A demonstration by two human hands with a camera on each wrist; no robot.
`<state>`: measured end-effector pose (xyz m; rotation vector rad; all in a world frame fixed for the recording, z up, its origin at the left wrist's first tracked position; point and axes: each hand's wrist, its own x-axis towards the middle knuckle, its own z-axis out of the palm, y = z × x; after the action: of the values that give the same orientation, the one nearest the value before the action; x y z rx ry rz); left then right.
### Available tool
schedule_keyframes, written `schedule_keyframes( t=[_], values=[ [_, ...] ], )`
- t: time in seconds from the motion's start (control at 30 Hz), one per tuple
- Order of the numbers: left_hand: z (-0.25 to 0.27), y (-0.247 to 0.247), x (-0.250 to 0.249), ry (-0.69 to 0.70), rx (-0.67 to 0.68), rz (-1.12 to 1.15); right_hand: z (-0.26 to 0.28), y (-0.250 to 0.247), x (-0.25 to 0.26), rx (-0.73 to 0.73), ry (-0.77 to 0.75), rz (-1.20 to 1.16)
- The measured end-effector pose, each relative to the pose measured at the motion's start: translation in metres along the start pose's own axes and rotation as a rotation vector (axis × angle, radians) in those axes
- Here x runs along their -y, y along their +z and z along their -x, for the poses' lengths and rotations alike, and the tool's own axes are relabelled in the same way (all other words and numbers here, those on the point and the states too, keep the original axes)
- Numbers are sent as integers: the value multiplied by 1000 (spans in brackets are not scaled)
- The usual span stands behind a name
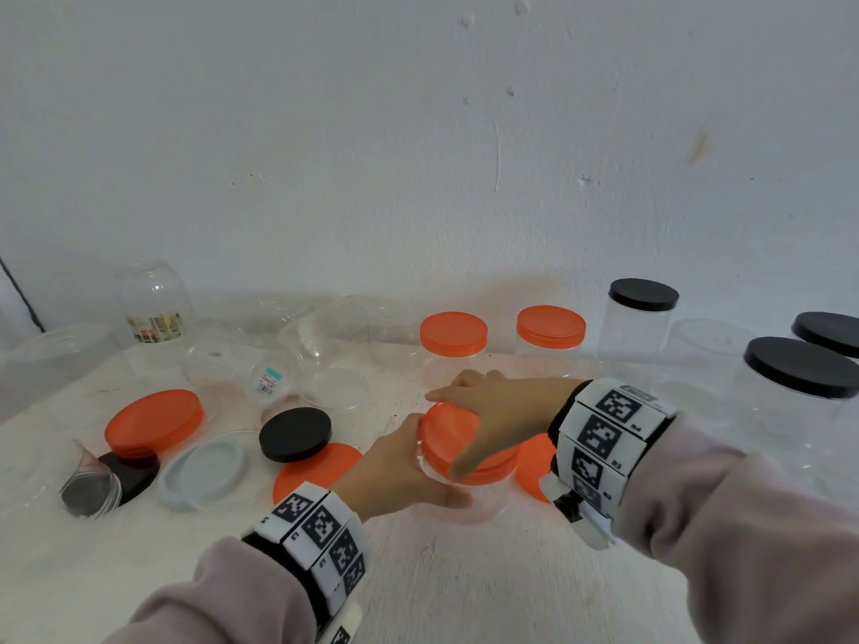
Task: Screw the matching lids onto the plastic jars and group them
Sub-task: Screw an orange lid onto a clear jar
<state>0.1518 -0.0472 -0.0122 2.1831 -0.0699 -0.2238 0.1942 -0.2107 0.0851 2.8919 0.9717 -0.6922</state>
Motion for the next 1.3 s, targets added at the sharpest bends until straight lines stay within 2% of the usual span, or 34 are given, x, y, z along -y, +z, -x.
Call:
schedule_keyframes(
  t=[0.1,0.27,0.5,0.87,1.3],
  values=[
    [-1,1,2,-3,-3,-2,-1,1,-1,3,-25,-2],
    [-1,0,2,10,-3,-17,-5,9,3,-79,50,51],
    [-1,1,2,-7,-5,20,-1,1,-3,30,-28,24],
    [0,1,1,-4,-4,16,-8,22,-2,-159,26,46],
    [-1,0,0,-23,-18,-26,-6,34,1,-254,47,69]
  ],
)
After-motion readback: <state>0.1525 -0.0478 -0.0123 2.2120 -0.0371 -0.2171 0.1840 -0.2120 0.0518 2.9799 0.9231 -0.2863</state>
